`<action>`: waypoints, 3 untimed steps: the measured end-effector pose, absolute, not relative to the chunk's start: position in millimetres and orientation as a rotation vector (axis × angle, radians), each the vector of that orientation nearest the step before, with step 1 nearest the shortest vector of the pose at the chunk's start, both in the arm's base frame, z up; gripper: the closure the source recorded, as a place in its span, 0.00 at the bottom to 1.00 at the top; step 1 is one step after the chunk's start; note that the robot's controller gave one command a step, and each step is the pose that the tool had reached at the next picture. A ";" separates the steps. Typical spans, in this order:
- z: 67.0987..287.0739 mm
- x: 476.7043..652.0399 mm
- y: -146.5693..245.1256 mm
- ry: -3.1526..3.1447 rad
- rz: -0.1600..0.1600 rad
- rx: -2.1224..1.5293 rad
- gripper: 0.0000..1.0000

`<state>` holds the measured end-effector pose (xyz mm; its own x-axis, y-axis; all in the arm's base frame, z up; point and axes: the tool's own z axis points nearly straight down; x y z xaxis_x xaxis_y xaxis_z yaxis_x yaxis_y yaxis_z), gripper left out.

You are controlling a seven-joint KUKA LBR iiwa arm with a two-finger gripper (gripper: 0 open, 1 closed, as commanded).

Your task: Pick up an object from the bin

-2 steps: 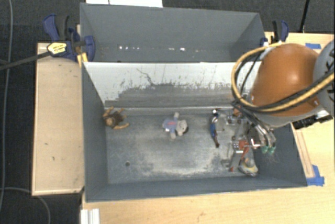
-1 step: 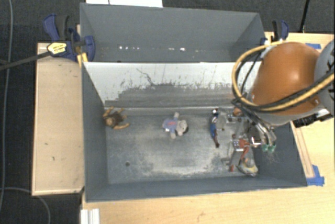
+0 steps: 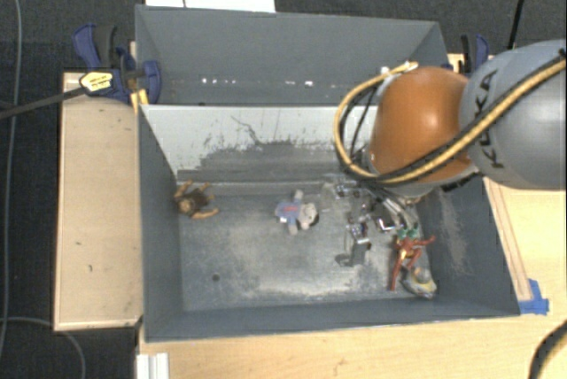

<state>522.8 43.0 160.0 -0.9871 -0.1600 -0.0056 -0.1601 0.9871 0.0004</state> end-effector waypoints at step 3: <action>75.8 581.3 71.0 2.982 0.000 -0.955 0.00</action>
Offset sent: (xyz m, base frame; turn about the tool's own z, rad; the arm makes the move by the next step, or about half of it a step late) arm 0.0690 0.0391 -0.0154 -0.2426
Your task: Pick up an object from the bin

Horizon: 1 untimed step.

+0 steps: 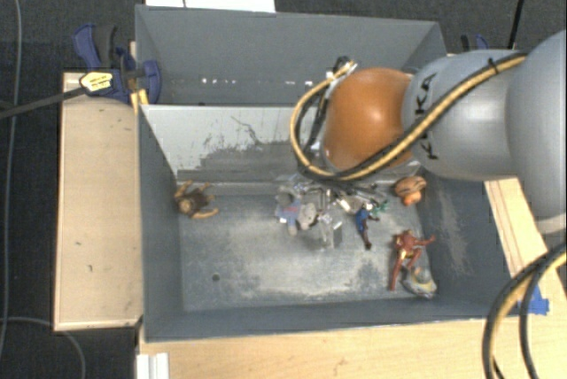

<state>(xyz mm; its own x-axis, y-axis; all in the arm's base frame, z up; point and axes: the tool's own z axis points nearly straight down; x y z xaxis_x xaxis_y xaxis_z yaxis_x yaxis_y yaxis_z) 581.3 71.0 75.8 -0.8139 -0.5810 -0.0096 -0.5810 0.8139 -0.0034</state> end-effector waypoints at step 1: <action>55.0 585.1 80.2 3.042 0.005 -0.743 1.00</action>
Offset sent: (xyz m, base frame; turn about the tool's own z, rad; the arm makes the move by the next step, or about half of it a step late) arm 0.0000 0.0000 0.0000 0.0000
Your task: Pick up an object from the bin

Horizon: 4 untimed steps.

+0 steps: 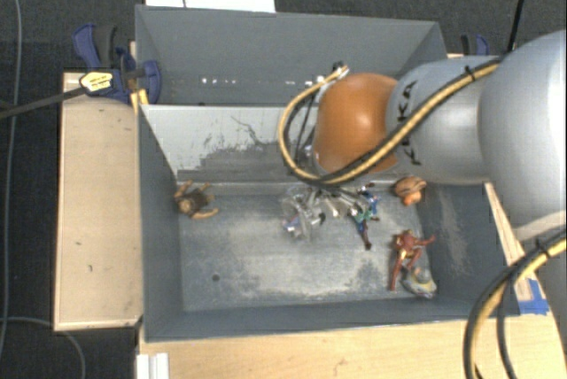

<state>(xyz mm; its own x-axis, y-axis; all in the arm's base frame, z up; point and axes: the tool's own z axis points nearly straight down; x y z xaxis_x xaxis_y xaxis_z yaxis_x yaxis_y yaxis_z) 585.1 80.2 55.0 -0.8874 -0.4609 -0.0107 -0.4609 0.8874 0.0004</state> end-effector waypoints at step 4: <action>98.9 584.9 78.5 3.047 0.002 -0.710 1.00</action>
Offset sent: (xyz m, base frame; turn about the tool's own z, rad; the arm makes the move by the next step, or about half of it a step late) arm -0.0001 -0.0002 0.0785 0.0000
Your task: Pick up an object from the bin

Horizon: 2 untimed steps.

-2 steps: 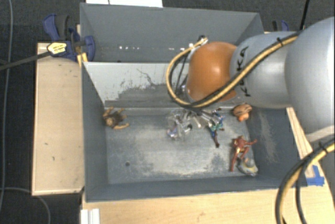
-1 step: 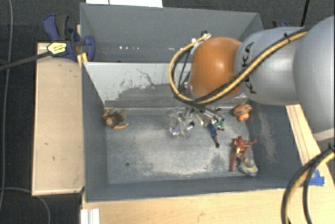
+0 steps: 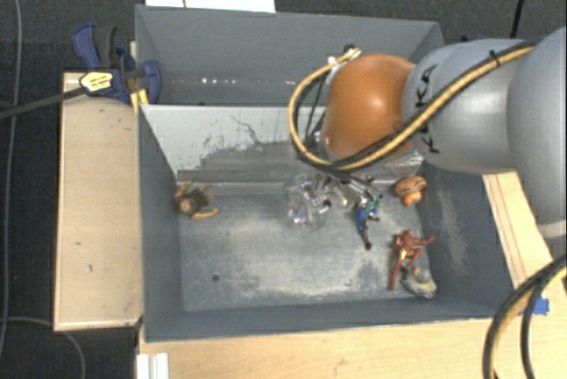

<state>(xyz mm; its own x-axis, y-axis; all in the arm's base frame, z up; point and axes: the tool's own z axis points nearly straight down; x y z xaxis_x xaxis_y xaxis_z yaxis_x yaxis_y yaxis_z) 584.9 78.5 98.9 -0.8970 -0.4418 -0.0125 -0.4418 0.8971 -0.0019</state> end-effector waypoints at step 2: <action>135.7 583.1 78.4 3.054 0.003 -0.709 1.00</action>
Offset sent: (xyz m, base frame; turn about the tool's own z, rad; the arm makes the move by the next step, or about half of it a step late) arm 0.0001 0.0001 0.0042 0.0000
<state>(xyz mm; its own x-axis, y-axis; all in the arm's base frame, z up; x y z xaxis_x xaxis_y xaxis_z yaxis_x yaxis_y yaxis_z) 583.1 78.4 135.7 -0.8978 -0.4403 -0.0067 -0.4403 0.8978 0.0007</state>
